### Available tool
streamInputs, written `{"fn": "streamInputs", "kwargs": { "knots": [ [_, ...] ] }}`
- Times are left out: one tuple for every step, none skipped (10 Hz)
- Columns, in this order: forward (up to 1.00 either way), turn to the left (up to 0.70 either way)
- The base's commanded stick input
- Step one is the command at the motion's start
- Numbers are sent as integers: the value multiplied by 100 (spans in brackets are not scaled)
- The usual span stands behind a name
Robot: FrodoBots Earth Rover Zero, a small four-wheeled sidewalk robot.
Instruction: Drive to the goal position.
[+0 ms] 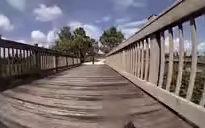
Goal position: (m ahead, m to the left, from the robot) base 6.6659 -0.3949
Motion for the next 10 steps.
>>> {"fn": "streamInputs", "kwargs": {
  "knots": [
    [85,0],
    [85,0],
    [85,0],
    [85,0],
    [85,0],
    [85,0],
    [85,0],
    [85,0],
    [85,0],
    [85,0]
  ]
}}
